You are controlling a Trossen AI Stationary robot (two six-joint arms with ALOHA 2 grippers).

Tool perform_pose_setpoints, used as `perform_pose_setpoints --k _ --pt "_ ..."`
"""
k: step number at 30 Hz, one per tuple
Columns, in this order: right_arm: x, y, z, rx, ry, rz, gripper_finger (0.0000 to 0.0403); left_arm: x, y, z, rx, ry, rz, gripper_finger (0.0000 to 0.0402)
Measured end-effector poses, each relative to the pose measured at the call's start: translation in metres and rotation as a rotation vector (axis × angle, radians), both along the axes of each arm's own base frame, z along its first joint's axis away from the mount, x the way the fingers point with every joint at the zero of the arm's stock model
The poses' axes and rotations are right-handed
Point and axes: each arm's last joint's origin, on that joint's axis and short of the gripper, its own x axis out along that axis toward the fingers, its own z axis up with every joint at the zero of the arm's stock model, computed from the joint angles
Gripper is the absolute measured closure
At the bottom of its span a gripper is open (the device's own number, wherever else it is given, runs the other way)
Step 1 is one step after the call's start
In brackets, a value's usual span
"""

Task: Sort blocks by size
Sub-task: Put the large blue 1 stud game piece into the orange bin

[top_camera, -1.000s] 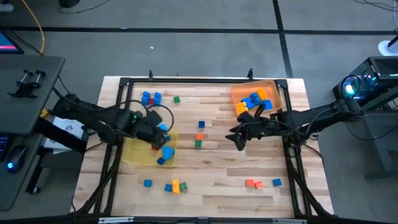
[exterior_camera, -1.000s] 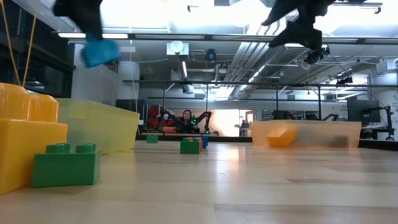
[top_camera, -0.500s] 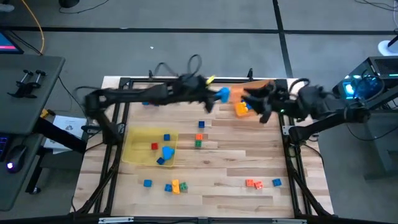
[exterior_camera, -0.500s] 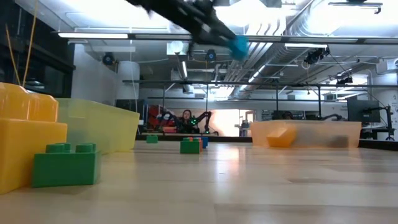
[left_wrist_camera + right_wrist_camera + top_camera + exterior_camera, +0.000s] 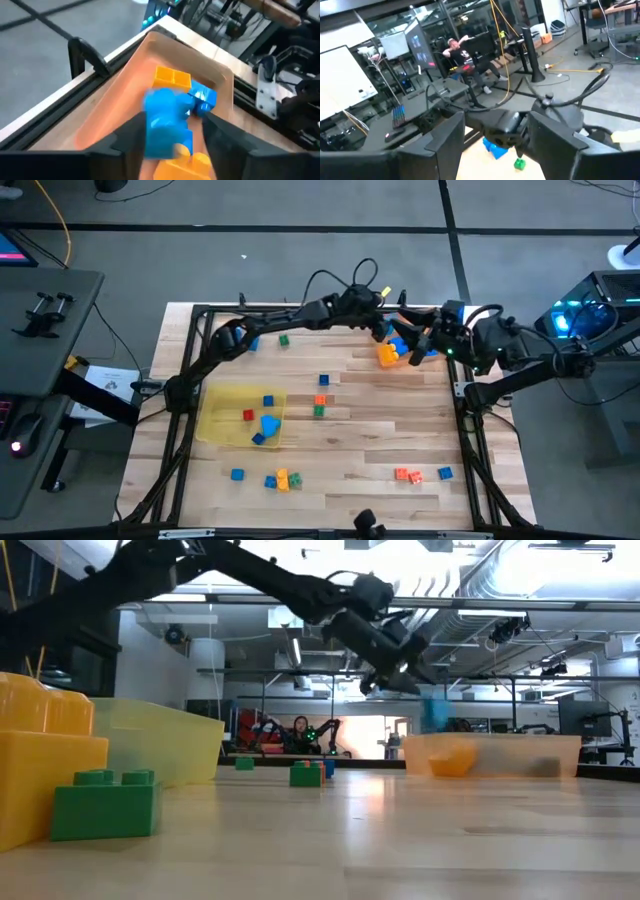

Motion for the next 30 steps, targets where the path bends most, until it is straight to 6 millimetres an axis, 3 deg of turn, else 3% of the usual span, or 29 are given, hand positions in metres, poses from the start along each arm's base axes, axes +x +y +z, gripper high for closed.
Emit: perform_pose_setpoints --k 5,12,14,19,22,26,30 --pt "0.002 0.0 -0.002 -0.008 0.019 -0.001 0.0192 -0.011 0.001 0.021 -0.004 0.099 -0.058 0.017" --pt "0.001 0.0 -0.005 -0.024 0.062 -0.025 0.0192 -0.056 -0.014 0.063 -0.092 0.276 -0.245 0.0162" --pt "0.001 0.0 -0.007 -0.022 0.082 -0.026 0.0192 -0.069 -0.03 0.074 -0.092 0.312 -0.28 0.0162" --pt "0.0 -0.001 -0.015 -0.02 0.154 -0.025 0.0192 -0.106 -0.095 0.091 -0.034 0.256 -0.34 0.0161" --pt "-0.001 -0.001 -0.019 -0.006 0.192 -0.025 0.0192 -0.143 -0.133 0.081 -0.008 0.236 -0.344 0.0161" --pt "-0.002 -0.001 -0.025 0.014 0.236 -0.027 0.0192 -0.206 -0.177 0.053 -0.078 0.249 -0.376 0.0161" --pt "-0.003 -0.001 -0.027 0.019 0.255 -0.03 0.0192 -0.263 -0.204 0.026 -0.116 0.368 -0.424 0.0161"
